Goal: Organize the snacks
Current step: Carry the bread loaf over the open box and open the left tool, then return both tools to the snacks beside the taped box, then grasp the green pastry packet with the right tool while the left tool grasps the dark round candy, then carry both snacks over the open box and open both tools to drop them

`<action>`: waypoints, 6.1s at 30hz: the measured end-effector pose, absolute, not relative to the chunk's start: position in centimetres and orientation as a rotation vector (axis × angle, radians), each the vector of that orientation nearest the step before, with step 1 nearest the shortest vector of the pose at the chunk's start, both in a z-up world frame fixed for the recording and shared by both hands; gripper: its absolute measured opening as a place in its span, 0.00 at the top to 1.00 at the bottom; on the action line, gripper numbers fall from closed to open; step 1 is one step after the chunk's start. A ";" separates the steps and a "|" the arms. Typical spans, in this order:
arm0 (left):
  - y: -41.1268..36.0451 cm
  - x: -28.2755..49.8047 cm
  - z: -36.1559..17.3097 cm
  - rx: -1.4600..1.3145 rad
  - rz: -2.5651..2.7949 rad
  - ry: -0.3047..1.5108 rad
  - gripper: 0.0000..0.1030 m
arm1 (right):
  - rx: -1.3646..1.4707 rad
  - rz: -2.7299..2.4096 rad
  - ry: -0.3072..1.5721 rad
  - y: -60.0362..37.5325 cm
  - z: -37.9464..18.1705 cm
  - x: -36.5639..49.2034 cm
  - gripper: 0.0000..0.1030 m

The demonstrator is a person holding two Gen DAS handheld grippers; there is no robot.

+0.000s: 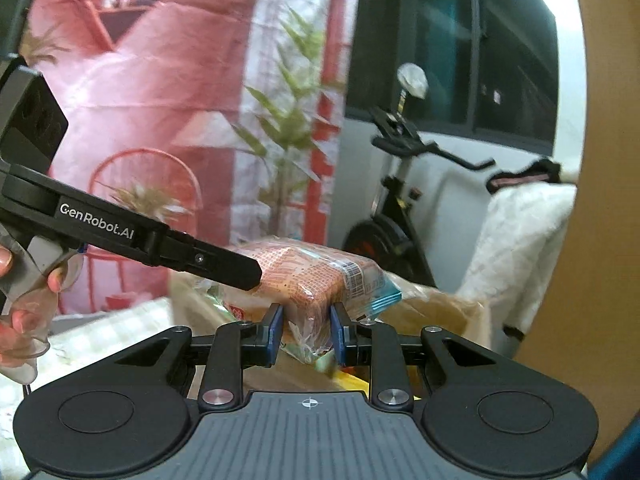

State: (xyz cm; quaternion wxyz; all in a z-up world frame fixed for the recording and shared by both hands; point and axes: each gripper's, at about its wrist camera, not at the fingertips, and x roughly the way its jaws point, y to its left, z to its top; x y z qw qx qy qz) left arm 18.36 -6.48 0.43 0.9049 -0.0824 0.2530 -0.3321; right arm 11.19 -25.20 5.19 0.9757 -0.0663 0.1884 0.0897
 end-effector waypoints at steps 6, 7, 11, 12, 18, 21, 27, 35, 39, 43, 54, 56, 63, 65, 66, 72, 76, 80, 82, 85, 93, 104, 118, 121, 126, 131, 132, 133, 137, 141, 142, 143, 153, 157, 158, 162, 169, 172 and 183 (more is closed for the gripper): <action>-9.7 20.8 -1.1 -0.140 -0.692 0.569 0.68 | -0.070 0.107 0.431 -27.3 2.2 13.0 0.76; -9.9 21.0 -1.3 -0.141 -0.691 0.574 0.65 | -0.059 0.087 0.438 -27.5 1.8 13.0 0.74; -9.5 20.3 -1.5 -0.112 -0.657 0.569 0.61 | -0.043 0.063 0.404 -27.5 1.3 11.0 0.70; -9.1 19.9 -1.3 -0.105 -0.653 0.565 0.61 | -0.039 0.065 0.397 -27.6 1.3 10.4 0.70; -5.7 16.8 0.0 -0.114 -0.620 0.498 0.53 | 0.023 0.070 0.356 -28.3 1.4 6.6 0.70; -3.5 15.7 0.0 -0.152 -0.576 0.482 0.52 | 0.063 0.058 0.349 -28.8 0.9 5.2 0.70; -1.0 13.4 -0.9 -0.109 -0.488 0.457 0.52 | 0.156 0.026 0.373 -29.5 -1.6 3.0 0.69; -0.8 11.8 -4.9 -0.073 -0.465 0.544 0.52 | 0.192 0.010 0.531 -28.7 -7.8 2.3 0.68; -0.9 11.2 -6.8 -0.080 -0.470 0.580 0.51 | 0.185 0.004 0.589 -27.9 -10.1 2.4 0.68; -0.9 10.7 -7.4 -0.080 -0.472 0.581 0.51 | 0.199 0.004 0.612 -27.6 -11.1 2.1 0.68; -1.2 10.0 -9.0 -0.086 -0.489 0.626 0.51 | 0.128 0.000 0.696 -27.7 -13.0 3.4 0.67; -1.1 10.2 -9.4 -0.092 -0.481 0.639 0.51 | 0.058 0.024 0.719 -27.6 -13.3 4.7 0.60; -1.0 10.5 -10.4 -0.121 -0.463 0.669 0.51 | -0.079 0.131 0.791 -26.9 -15.5 9.1 0.51; -1.2 10.5 -10.6 -0.117 -0.464 0.679 0.51 | -0.070 0.154 0.790 -26.7 -15.9 9.9 0.47; -1.2 10.4 -10.8 -0.115 -0.464 0.685 0.51 | -0.065 0.162 0.792 -26.7 -16.0 10.4 0.46; -1.1 10.4 -10.9 -0.116 -0.461 0.692 0.51 | -0.036 0.185 0.846 -26.5 -17.0 11.3 0.39; -1.1 10.5 -11.1 -0.113 -0.463 0.695 0.51 | -0.027 0.181 0.866 -26.9 -17.4 10.4 0.47; -1.4 10.4 -11.3 -0.108 -0.472 0.704 0.51 | 0.000 0.160 0.859 -27.4 -17.7 9.3 0.62; -1.6 10.2 -11.5 -0.100 -0.478 0.707 0.51 | 0.019 0.147 0.847 -27.6 -17.5 8.6 0.66; -1.7 9.8 -11.8 -0.087 -0.486 0.717 0.51 | 0.071 0.109 0.790 -28.2 -16.8 6.9 0.66; -1.8 8.5 -12.4 -0.065 -0.518 0.741 0.51 | 0.121 0.109 0.732 -29.0 -14.4 1.5 0.66; -3.2 4.8 -13.3 -0.060 -0.614 0.752 0.51 | 0.106 0.063 0.798 -27.9 -14.5 -4.0 0.66; -4.6 5.7 -16.7 -0.084 -0.674 0.868 0.52 | 0.117 0.086 0.867 -25.1 -16.2 -4.2 0.66; -3.4 7.0 -17.3 -0.096 -0.612 0.864 0.52 | 0.099 0.111 0.861 -24.0 -16.5 -3.1 0.66; -0.9 9.3 -17.4 -0.170 -0.523 0.850 0.52 | 0.087 0.132 0.831 -22.6 -16.7 -1.1 0.66; 0.0 9.2 -16.8 -0.206 -0.568 0.829 0.49 | 0.094 0.118 0.804 -22.9 -16.4 -1.0 0.66; -0.3 9.0 -16.5 -0.196 -0.601 0.819 0.46 | 0.097 0.110 0.797 -23.3 -16.1 -1.3 0.66; -0.8 8.7 -16.5 -0.183 -0.632 0.810 0.44 | 0.104 0.100 0.790 -23.7 -16.0 -1.5 0.66; -3.0 6.7 -16.2 -0.056 -0.748 0.773 0.35 | 0.148 0.042 0.766 -25.7 -15.2 -2.9 0.66; -5.4 5.7 -16.8 0.058 -0.814 0.769 0.28 | 0.168 0.010 0.747 -26.8 -14.6 -3.8 0.66; -5.9 5.6 -16.9 0.078 -0.819 0.773 0.26 | 0.169 0.007 0.743 -26.8 -14.6 -3.9 0.66; -6.2 5.6 -17.1 0.093 -0.820 0.774 0.23 | 0.169 0.006 0.740 -26.8 -14.5 -3.9 0.66; -8.1 7.0 -19.1 0.182 -0.708 0.801 0.26 | 0.159 0.003 0.761 -25.6 -15.1 -3.4 0.66; -8.0 7.1 -18.7 0.172 -0.678 0.799 0.53 | 0.166 -0.011 0.767 -25.7 -15.3 -3.4 0.66; -7.7 7.1 -18.5 0.156 -0.669 0.805 0.53 | 0.168 -0.013 0.767 -25.7 -15.3 -3.4 0.66; -6.3 6.8 -17.8 0.095 -0.640 0.797 0.53 | 0.166 -0.016 0.761 -25.7 -15.1 -3.3 0.66; -4.7 5.9 -14.9 -0.002 -0.623 0.732 0.53 | 0.160 -0.011 0.721 -25.8 -13.7 -3.0 0.66; -4.0 5.6 -13.4 -0.036 -0.612 0.695 0.53 | 0.143 -0.002 0.680 -25.8 -12.1 -2.6 0.66; -2.4 5.9 -6.8 -0.089 -0.557 0.523 0.53 | 0.097 0.045 0.534 -25.8 -5.6 -0.1 0.66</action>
